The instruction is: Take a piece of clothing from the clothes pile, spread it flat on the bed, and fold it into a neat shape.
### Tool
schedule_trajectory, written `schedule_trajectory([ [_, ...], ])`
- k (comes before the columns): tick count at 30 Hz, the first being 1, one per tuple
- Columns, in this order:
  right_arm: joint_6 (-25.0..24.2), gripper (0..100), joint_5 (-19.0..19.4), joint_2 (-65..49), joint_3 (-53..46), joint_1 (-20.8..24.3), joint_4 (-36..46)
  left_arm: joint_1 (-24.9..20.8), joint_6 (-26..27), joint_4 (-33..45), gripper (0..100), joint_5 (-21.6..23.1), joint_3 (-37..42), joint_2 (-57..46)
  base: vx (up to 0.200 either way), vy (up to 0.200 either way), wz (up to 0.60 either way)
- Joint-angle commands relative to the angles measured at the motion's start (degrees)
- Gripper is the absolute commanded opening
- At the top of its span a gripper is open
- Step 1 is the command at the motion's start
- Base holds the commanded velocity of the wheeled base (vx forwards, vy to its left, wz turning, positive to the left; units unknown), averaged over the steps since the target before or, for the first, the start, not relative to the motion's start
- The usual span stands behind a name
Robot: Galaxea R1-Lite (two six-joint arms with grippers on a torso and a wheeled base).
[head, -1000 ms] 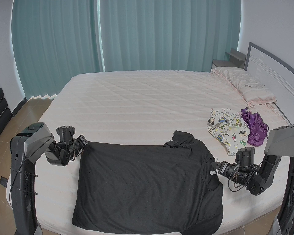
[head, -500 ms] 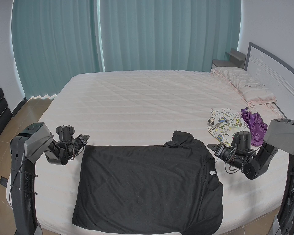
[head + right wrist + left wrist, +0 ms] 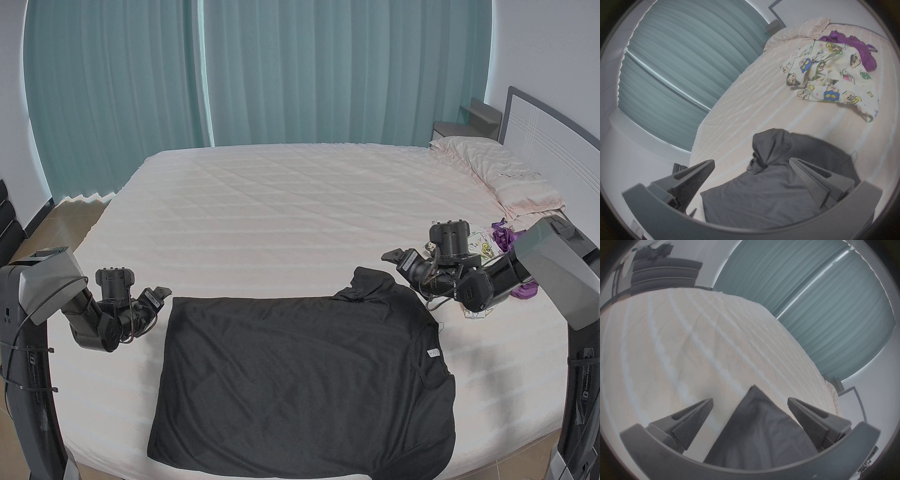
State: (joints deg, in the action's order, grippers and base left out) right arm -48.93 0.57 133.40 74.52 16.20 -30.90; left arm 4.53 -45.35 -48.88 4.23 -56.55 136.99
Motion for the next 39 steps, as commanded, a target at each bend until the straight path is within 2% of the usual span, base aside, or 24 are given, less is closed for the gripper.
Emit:
schedule_trajectory([
  [1, -7.1, 100, -2.3, 9.4, 16.6, 6.7, 12.0, -1.3, -6.3, -8.9, 100, 2.6, 16.1, -7.9, 0.000, 0.000, 0.00],
  [5, -9.9, 100, -3.8, 14.6, 25.5, 8.1, 18.6, -1.9, -7.8, -16.5, 100, 3.2, 21.3, -7.3, 0.000, 0.000, 0.00],
  [8, -10.0, 100, -5.1, 17.2, 28.4, 8.8, 20.3, -2.2, -7.8, -18.9, 100, 3.5, 23.6, -7.3, 0.000, 0.000, 0.00],
  [24, -9.8, 100, -5.4, 20.6, 31.8, 8.7, 20.3, -2.2, -7.8, -19.3, 100, 3.9, 24.2, -5.7, 0.000, 0.000, 0.00],
  [34, -10.5, 100, -6.3, 26.1, 40.1, 8.6, 19.7, -2.2, -7.9, -19.3, 100, 3.9, 24.3, -5.6, 0.000, 0.000, 0.00],
  [39, -11.6, 100, -6.1, 25.3, 40.1, 8.7, 5.3, -2.2, -7.9, -19.3, 100, 3.9, 24.6, -5.7, 0.000, 0.000, 0.00],
])
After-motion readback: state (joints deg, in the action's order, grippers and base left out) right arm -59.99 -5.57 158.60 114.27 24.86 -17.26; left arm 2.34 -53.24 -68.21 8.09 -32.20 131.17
